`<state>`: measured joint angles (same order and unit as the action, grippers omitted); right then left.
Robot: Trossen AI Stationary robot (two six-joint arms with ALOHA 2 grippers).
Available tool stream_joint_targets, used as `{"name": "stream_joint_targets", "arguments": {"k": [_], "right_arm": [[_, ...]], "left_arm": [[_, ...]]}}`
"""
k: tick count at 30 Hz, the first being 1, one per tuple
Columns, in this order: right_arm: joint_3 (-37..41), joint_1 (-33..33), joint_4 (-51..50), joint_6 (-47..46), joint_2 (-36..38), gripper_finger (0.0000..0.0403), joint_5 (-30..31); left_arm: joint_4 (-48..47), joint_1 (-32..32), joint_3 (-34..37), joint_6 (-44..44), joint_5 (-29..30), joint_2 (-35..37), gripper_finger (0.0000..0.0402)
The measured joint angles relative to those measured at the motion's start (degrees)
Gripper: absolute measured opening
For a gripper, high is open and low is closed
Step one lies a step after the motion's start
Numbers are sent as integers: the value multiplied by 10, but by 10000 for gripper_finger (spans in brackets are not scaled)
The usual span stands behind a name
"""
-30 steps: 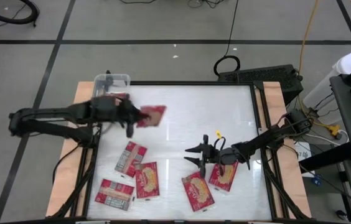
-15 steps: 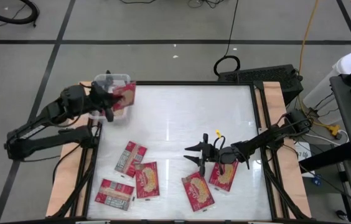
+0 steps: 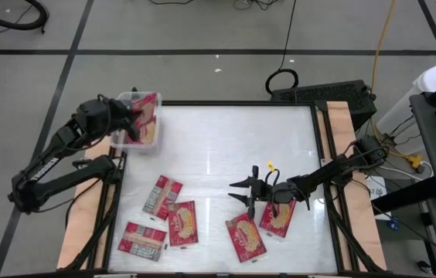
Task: Sort popcorn bags into baskets
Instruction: Stack the red popcorn pack into the bin
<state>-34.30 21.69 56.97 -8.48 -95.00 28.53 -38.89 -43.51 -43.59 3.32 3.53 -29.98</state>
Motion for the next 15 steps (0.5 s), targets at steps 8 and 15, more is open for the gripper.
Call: {"name": "stream_joint_targets", "arguments": {"k": [8,15], "right_arm": [[0,0,-2,0,0,143,0],[0,0,0,0,0,143,0]], "left_arm": [[-44,-12,2,-41,0,-7,52],[-6,-12,67,-79,0,-12,47]]}}
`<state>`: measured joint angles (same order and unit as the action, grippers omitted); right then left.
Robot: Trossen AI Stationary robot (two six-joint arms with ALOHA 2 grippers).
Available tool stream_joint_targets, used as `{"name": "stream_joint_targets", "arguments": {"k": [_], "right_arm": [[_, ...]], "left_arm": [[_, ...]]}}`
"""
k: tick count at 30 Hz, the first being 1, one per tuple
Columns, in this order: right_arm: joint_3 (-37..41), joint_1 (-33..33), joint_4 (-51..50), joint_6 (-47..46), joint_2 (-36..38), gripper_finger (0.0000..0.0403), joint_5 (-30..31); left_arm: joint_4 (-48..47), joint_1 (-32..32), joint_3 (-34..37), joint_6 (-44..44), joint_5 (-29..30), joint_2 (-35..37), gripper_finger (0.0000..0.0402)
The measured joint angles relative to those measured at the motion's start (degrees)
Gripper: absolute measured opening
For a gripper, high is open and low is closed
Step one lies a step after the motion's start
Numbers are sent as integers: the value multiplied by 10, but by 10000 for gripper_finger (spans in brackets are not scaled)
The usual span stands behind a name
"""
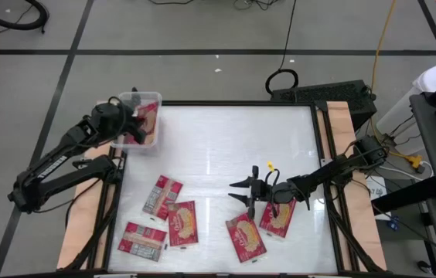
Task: Sort popcorn bags into baskets
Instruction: Stack the red popcorn pack into the bin
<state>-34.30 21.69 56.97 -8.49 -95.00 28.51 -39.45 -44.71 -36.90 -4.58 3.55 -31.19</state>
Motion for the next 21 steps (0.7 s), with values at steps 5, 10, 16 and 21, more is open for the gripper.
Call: {"name": "stream_joint_targets", "arguments": {"k": [5,10,16,21], "right_arm": [[0,0,0,2,0,143,0],[0,0,0,2,0,143,0],[0,0,0,2,0,143,0],[0,0,1,2,0,143,0]], "left_arm": [[6,-1,24,-16,2,0,41],[7,-12,35,-20,6,0,53],[7,-25,39,-29,9,-16,59],[8,-31,39,-29,9,-47,62]]}}
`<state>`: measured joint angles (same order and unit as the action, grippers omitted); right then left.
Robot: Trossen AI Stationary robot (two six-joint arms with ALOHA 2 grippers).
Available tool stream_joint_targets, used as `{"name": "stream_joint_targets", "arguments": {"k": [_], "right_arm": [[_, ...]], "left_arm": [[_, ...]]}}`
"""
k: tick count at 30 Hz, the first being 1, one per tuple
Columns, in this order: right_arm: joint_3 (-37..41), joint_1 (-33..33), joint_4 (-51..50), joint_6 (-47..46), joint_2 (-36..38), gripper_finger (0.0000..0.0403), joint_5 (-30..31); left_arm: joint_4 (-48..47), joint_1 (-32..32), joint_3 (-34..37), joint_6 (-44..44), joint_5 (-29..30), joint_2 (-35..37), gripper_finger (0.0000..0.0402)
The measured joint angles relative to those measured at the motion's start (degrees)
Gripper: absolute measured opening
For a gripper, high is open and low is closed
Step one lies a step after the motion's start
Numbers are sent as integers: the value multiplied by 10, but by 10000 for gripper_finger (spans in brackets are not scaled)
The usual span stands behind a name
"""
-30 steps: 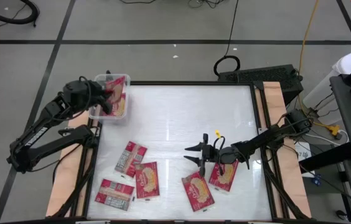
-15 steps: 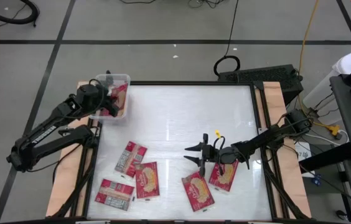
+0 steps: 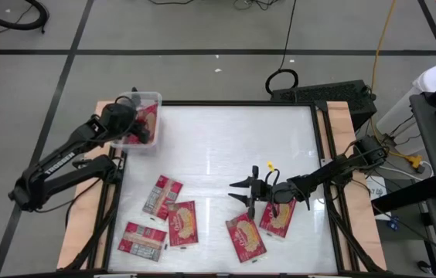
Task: Sort popcorn bags into baskets
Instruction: Stack the red popcorn pack into the bin
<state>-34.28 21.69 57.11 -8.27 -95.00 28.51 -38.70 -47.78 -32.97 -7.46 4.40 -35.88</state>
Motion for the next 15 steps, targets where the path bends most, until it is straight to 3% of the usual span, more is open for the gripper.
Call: {"name": "stream_joint_targets", "arguments": {"k": [6,15], "right_arm": [[0,0,0,0,0,143,0],[0,0,0,2,0,143,0]], "left_arm": [[0,-6,0,8,25,-27,95],[27,-6,0,15,83,-27,205]]}}
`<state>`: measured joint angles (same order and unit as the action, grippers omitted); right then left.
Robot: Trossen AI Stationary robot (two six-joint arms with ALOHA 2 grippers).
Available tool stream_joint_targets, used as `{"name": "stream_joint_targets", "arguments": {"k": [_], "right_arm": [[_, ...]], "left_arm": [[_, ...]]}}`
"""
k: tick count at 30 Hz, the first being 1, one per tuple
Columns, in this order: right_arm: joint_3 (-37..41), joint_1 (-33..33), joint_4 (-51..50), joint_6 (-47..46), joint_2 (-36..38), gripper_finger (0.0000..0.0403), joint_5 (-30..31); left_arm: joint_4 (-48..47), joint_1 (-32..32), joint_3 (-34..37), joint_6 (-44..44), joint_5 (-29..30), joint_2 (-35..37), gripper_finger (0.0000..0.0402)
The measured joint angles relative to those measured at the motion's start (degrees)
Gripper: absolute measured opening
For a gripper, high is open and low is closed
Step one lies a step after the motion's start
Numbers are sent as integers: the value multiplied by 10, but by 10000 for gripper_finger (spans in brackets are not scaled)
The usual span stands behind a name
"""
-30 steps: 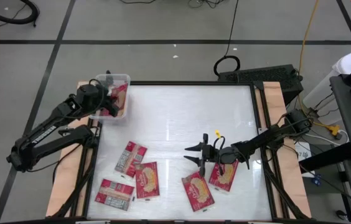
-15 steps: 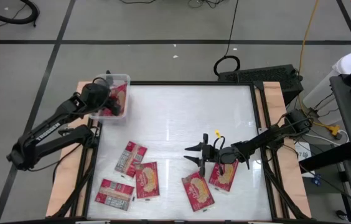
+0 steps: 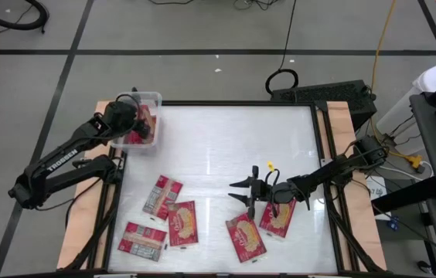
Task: Sort popcorn bags into baskets
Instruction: Stack the red popcorn pack into the bin
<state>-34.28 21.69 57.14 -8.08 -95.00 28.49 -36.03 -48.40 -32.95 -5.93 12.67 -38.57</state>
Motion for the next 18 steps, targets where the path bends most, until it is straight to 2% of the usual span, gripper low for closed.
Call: {"name": "stream_joint_targets", "arguments": {"k": [3,7,12,18], "right_arm": [[0,0,0,0,0,143,0],[0,0,0,0,0,143,0],[0,0,3,-1,0,143,0],[-1,-11,1,-69,0,143,3]], "left_arm": [[1,0,-8,-3,11,0,233],[-3,0,-30,-8,21,0,249],[-2,18,-52,-5,14,0,240],[13,77,-54,-30,-66,4,211]]}}
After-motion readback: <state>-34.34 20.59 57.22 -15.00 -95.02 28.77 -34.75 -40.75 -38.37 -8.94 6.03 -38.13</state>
